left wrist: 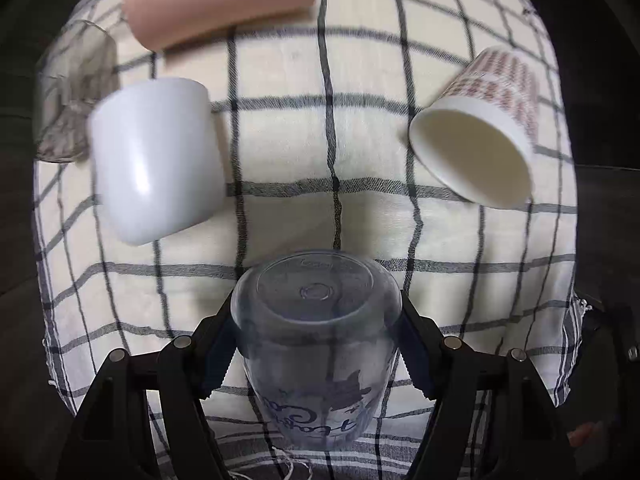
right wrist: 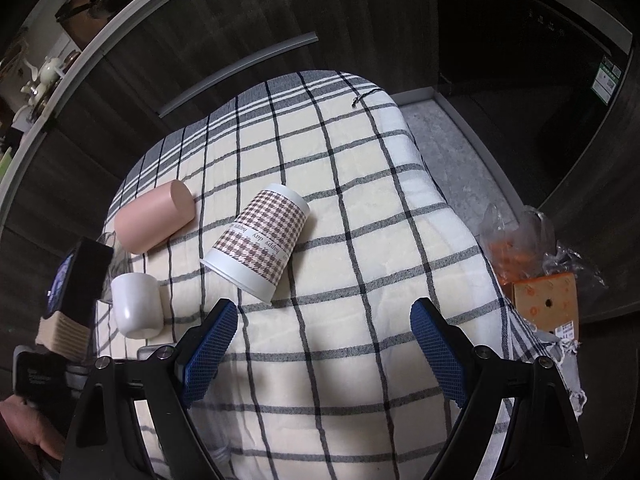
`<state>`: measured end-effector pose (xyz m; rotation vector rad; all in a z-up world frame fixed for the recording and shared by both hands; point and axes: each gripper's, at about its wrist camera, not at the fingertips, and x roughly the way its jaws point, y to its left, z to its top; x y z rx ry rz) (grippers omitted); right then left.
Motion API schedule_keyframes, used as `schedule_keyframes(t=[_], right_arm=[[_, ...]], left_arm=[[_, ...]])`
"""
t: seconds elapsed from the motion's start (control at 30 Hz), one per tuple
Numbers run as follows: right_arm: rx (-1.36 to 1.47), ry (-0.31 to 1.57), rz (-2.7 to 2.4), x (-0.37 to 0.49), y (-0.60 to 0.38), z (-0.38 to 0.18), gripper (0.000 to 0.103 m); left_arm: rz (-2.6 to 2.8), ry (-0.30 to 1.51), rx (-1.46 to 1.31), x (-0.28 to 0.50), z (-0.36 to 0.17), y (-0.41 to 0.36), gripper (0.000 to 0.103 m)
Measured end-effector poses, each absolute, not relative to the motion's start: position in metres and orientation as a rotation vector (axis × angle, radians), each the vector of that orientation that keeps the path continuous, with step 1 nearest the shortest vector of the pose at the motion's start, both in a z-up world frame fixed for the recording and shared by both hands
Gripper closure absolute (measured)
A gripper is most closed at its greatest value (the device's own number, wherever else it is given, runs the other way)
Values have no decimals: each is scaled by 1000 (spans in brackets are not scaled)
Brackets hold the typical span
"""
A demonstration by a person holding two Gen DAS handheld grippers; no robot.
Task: Flip cup upside down
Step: 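Rotate the clear cup in the left gripper so its base faces up, then lower the inverted clear cup onto the cloth with the left gripper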
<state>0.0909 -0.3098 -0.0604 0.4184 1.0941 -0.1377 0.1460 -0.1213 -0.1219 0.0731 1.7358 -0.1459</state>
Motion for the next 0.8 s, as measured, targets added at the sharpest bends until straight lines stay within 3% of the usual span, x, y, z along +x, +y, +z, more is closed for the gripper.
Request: schedule_keyframes(t=[0.27,0.5,0.63,0.8], right_arm=[[366,1026,-133,79,-296,-40,15],[320,913,-78,62,-269,-24,15],[283,903,-64,57,-253,-25,15],[239,908,-51,50,-235,-33,15]], left_arm=[[-148,1450,27,108,-58,-92,32],[-133,1031,24,80,-5,-57,32],[-87,829,10,70,-6,-41,32],[-60,709,2,63,-19,-26,32]])
